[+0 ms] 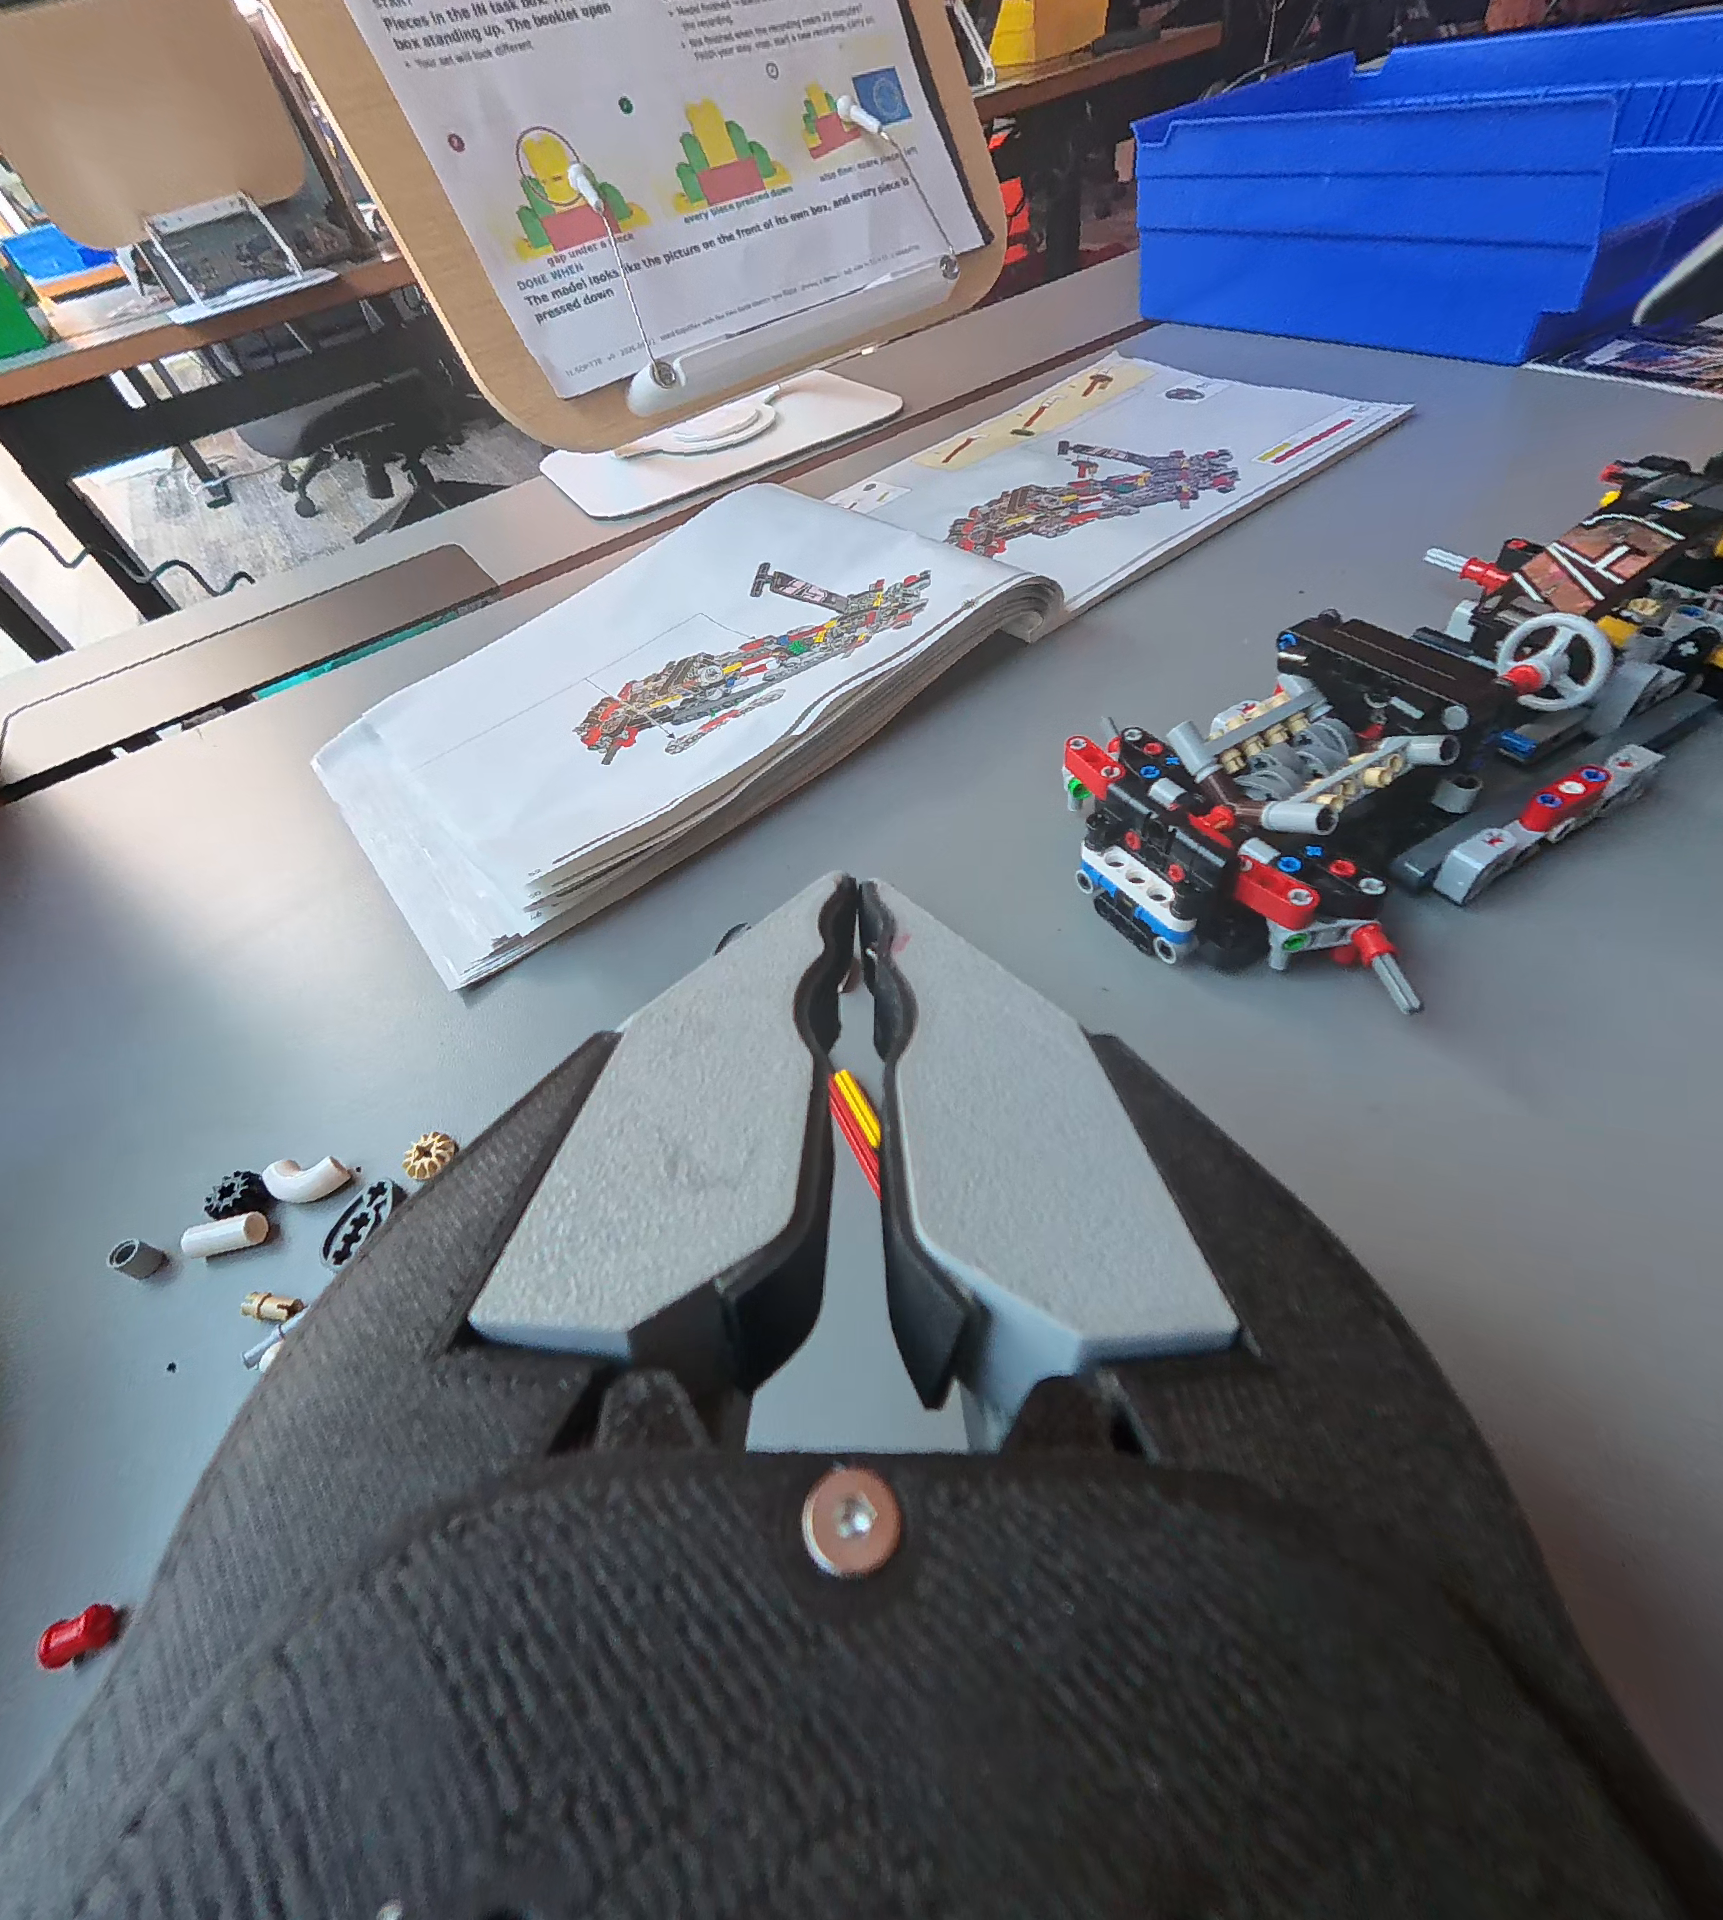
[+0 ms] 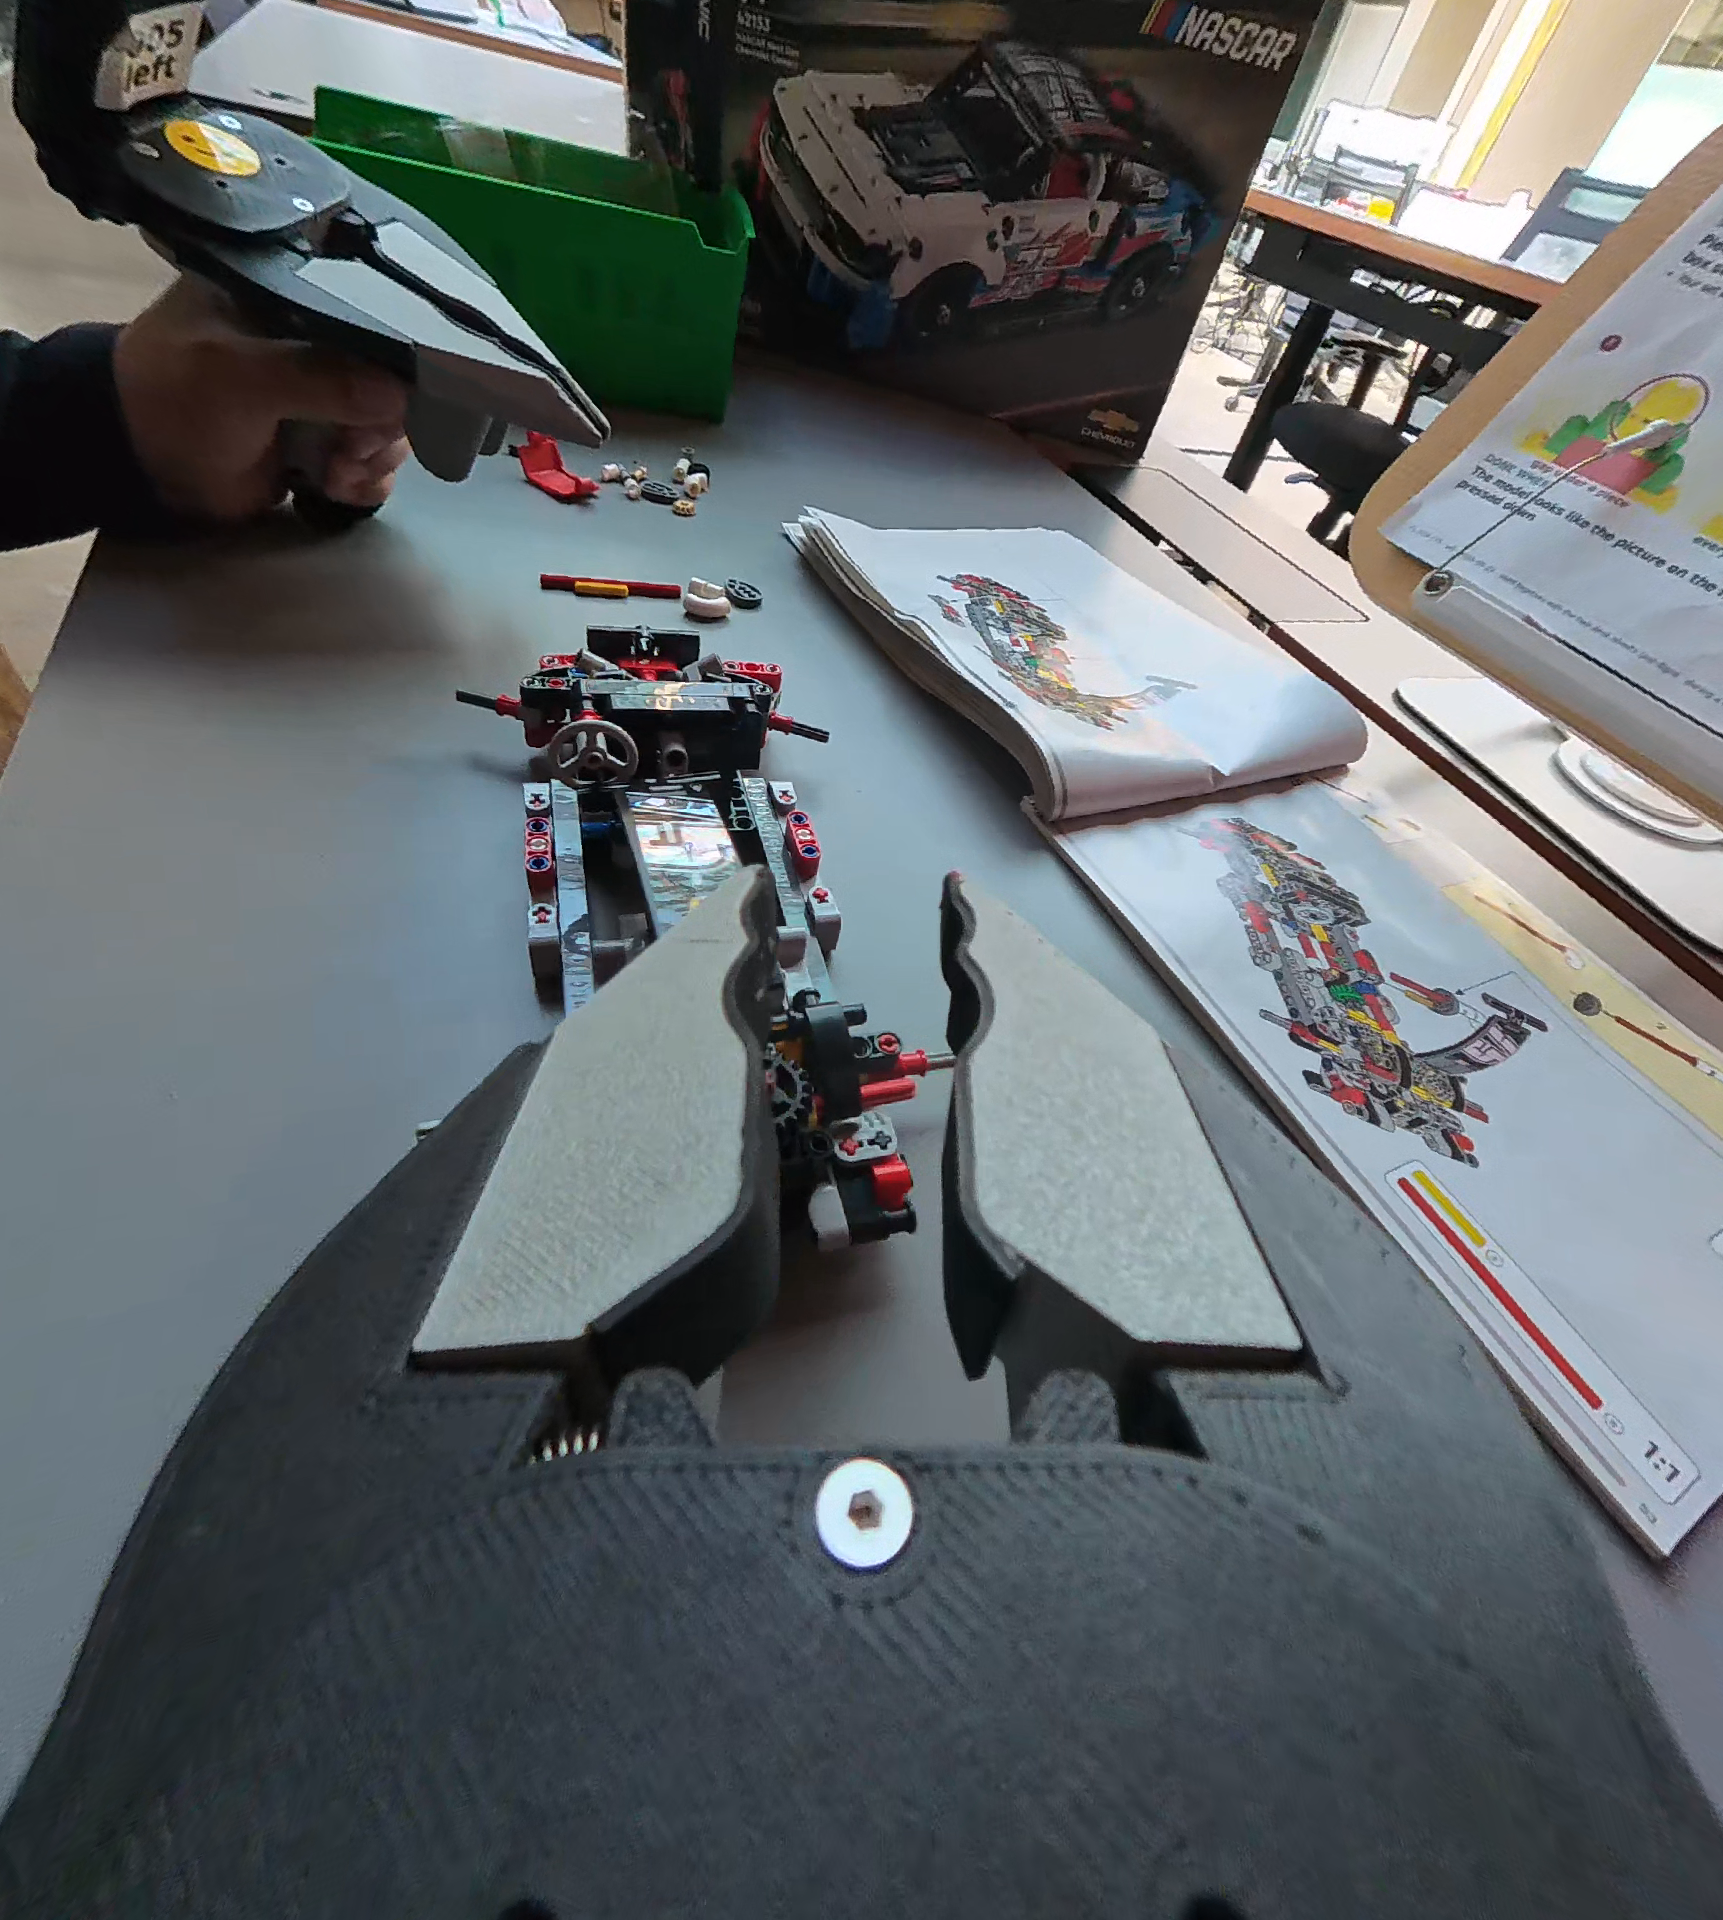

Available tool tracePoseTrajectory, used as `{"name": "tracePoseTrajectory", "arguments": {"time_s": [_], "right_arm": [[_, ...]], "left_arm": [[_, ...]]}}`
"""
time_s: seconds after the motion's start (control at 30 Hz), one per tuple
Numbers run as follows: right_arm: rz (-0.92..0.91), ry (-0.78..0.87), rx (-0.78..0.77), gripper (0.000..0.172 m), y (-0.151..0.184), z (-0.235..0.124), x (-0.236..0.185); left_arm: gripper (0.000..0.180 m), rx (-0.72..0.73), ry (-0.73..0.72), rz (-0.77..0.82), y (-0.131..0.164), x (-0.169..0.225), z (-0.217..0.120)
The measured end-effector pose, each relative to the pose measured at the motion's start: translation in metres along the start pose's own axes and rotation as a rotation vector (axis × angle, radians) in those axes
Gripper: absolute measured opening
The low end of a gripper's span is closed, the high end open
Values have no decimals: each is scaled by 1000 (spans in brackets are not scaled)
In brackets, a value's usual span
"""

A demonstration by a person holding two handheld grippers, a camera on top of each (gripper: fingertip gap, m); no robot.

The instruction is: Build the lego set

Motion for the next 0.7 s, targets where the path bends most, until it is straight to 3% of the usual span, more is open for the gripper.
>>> {"name": "tracePoseTrajectory", "arguments": {"time_s": [0.7], "right_arm": [[200,133,152,25,-7,-26,40]], "left_arm": [[0,-3,8,-1,0,0,0]]}}
Point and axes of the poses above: each gripper's, where its closed fingertips meet, z out along the fingers, y out of its underside, x = y × z across the jaws, the point moved 2 cm from there along -z, back along the fingers, and after that the axes turned 7 degrees about -z, right-handed, at the moved point
